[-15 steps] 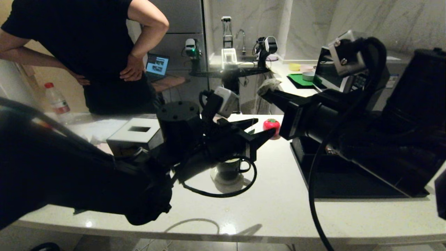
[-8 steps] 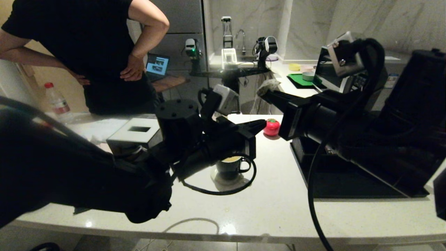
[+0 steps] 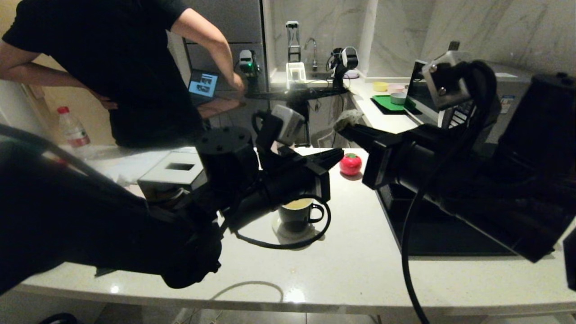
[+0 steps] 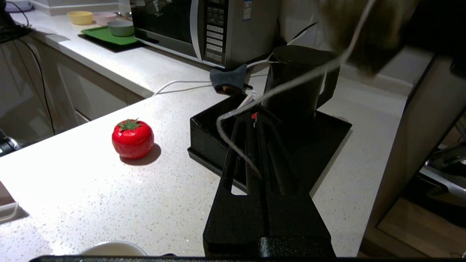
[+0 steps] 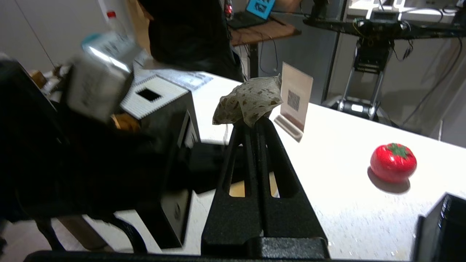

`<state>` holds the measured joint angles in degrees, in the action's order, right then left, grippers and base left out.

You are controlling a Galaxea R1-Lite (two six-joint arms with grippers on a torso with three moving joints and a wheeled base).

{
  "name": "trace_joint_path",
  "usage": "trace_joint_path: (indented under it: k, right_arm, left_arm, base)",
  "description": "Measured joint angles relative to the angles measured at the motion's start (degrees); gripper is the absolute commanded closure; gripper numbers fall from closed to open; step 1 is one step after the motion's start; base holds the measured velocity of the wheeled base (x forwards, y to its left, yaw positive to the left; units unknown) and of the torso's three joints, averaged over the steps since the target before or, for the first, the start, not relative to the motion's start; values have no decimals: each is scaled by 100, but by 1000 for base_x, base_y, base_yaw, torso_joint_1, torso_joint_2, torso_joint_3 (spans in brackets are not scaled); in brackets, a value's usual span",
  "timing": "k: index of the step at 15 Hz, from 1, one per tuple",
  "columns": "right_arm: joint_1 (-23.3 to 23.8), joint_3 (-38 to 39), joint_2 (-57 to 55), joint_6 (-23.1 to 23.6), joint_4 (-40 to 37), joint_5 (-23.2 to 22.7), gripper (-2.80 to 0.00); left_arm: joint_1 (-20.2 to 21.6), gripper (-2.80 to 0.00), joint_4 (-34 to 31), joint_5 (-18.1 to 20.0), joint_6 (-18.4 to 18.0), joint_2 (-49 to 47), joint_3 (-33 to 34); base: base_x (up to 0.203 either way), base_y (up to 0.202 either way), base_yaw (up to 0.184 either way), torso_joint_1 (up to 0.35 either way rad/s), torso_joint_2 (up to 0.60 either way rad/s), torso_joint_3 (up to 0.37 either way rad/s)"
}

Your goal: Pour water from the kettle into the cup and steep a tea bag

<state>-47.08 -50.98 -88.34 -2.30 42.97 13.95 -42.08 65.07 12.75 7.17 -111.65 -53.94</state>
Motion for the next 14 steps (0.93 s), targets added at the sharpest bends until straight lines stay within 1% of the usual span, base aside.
trace_joint_path:
  k: [8,11,14]
  right_arm:
    - [0,995,360,15,55,11,0]
    - [0,1413,400,-40,590,7,0]
    - [0,1656,370,-109,735,9,0]
  left_arm:
    - [-2,0,17,-9,7,-17,-7]
    - [-13,0,19,-8,2,-45,-24]
    - [-20,0,17,-9,-1,-76,-29]
  base:
    - [0,0,0,0,0,0]
    - [0,0,0,0,0,0]
    - [0,0,0,0,0,0]
